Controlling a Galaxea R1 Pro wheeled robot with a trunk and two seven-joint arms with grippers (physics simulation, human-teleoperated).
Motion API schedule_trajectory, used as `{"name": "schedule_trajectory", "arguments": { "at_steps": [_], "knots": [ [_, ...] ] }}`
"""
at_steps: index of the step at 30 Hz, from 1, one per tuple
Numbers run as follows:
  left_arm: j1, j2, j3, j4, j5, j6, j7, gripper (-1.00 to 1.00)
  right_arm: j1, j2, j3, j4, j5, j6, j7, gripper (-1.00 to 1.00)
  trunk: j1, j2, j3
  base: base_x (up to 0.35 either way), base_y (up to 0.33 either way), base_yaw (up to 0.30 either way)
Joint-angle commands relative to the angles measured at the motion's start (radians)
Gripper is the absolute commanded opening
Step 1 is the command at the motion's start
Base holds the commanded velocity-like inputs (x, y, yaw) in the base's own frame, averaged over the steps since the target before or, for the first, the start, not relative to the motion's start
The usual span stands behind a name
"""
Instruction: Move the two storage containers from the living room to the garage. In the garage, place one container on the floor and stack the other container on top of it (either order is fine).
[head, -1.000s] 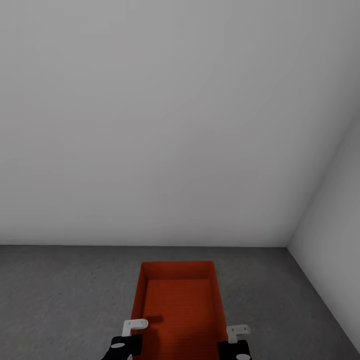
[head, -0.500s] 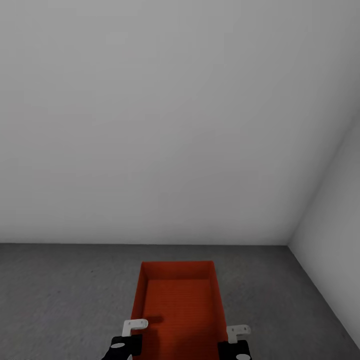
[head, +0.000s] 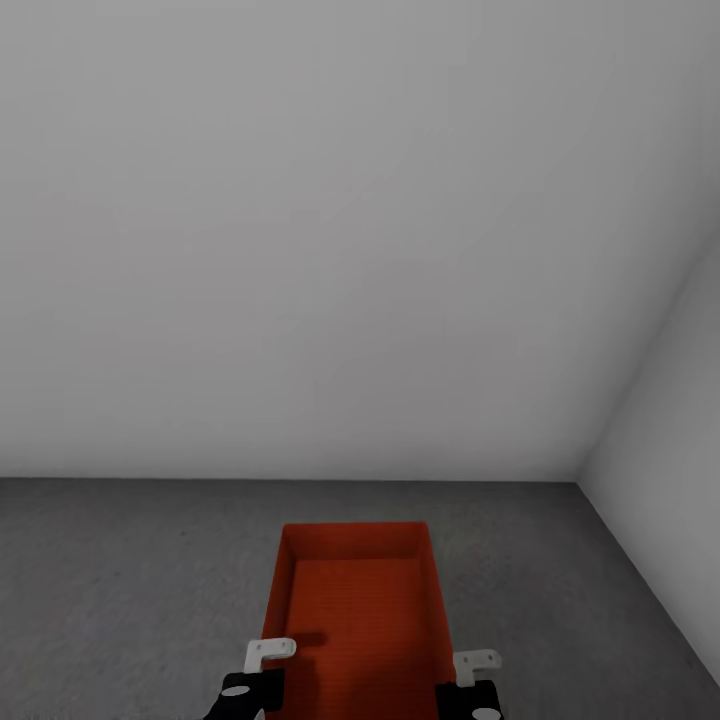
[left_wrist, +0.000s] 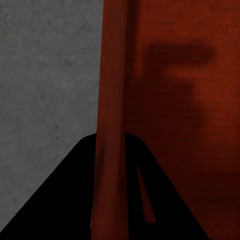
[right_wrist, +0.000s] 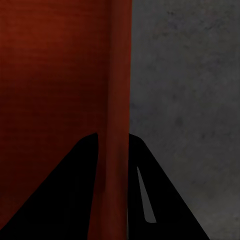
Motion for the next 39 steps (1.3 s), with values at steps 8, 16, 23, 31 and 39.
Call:
{"name": "schedule_trajectory", "arguments": {
  "at_steps": [8,16,23,31,39],
  "knots": [
    [0.001,-0.006,-0.088,0.001,0.016,0.005,-0.001,-1.00,-0.002,0.000,0.001,0.000,0.004,-0.004,-0.008,-1.00,0.031,-0.057,-0.038,0.000,0.000,0.000],
    [0.001,-0.006,-0.088,0.001,0.017,0.005,-0.001,-1.00,-0.002,0.000,0.001,0.000,0.004,-0.004,-0.008,-1.00,0.061,-0.113,-0.076,0.000,0.000,0.000],
    [0.001,-0.006,-0.088,0.001,0.017,0.005,-0.001,-1.00,-0.002,0.000,0.001,0.000,0.004,-0.004,-0.008,-1.00,0.088,-0.162,-0.108,0.000,0.000,0.000],
    [0.001,-0.006,-0.088,0.001,0.017,0.005,-0.001,-1.00,-0.002,0.000,0.001,0.000,0.004,-0.004,-0.008,-1.00,0.119,-0.218,-0.144,0.000,0.000,0.000],
    [0.001,-0.006,-0.088,0.001,0.017,0.005,-0.001,-1.00,-0.002,0.000,0.001,0.000,0.004,-0.004,-0.008,-1.00,0.150,-0.274,-0.181,0.000,0.000,0.000]
  ]
}}
